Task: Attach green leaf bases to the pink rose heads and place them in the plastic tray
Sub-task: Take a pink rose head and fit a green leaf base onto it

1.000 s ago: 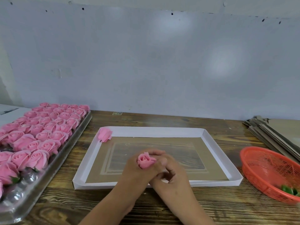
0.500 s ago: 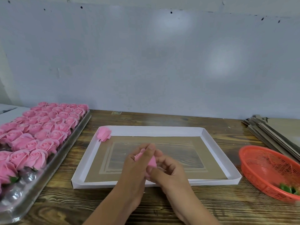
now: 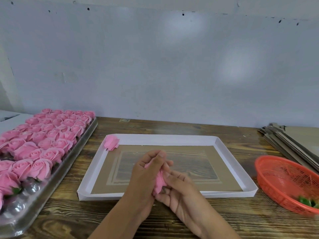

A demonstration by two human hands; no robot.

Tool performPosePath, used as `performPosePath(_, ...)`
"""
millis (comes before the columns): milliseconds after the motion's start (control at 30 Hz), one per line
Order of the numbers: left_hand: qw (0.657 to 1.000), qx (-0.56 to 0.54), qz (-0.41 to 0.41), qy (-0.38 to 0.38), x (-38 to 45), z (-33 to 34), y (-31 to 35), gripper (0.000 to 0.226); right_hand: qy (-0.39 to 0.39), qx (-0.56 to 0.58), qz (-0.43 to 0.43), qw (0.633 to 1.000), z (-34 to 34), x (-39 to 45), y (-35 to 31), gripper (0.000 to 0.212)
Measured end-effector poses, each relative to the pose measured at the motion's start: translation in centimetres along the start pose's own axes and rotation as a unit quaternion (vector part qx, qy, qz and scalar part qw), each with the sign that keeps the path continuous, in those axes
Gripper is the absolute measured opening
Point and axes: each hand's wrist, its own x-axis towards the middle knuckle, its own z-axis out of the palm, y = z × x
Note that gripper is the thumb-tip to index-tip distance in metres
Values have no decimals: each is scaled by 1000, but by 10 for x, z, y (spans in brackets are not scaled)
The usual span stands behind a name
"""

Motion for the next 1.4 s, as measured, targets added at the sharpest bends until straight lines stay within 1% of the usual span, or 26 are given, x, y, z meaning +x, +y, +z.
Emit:
performPosePath(67,1000,4,-7,7,0,-1,1,18,7,22,12,1000,1,0,0,50)
performPosePath(100,1000,6,-5,20,0,-1,1,20,18,10,8,1000,2,1,0,51)
performPosePath(167,998,17,8,59,2,-2,-1,25,50,-66,-12,996,4,1,1,45)
performPosePath(267,995,14,29,99,5,-2,-3,26,96,-198,-60,974,5,2,5,33)
performPosePath(333,994,3,26,105,6,0,-5,27,110,-253,-87,957,5,1,8,27)
performPosePath(400,995,-3,20,96,5,2,-6,26,110,-284,-94,948,5,1,9,19)
performPosePath(467,997,-3,16,73,5,0,-5,26,95,-279,-87,952,5,0,6,11)
performPosePath(500,998,0,13,60,4,-1,-4,29,87,-273,-77,955,5,0,5,12)
performPosePath(633,999,11,16,37,1,-3,-3,43,65,-236,-36,969,5,1,5,25)
performPosePath(733,999,20,31,37,1,-2,-3,39,58,-222,-20,973,6,1,6,26)
performPosePath(867,996,21,39,81,3,-2,-4,25,68,-260,-57,961,7,1,8,20)
performPosePath(967,995,2,36,98,3,0,-4,24,92,-257,-84,958,8,1,11,23)
performPosePath(1033,996,-5,27,86,0,2,-4,25,117,-255,-99,955,7,1,12,24)
performPosePath(1100,997,-9,20,71,-2,1,-4,29,134,-271,-111,947,6,2,11,19)
performPosePath(1200,998,6,24,53,-2,-1,-5,35,154,-280,-118,940,4,3,9,18)
performPosePath(1300,998,44,42,15,-4,0,-8,33,169,-273,-125,939,4,3,9,23)
performPosePath(1400,992,108,68,-1,-6,2,-8,28,173,-257,-134,941,3,2,7,27)
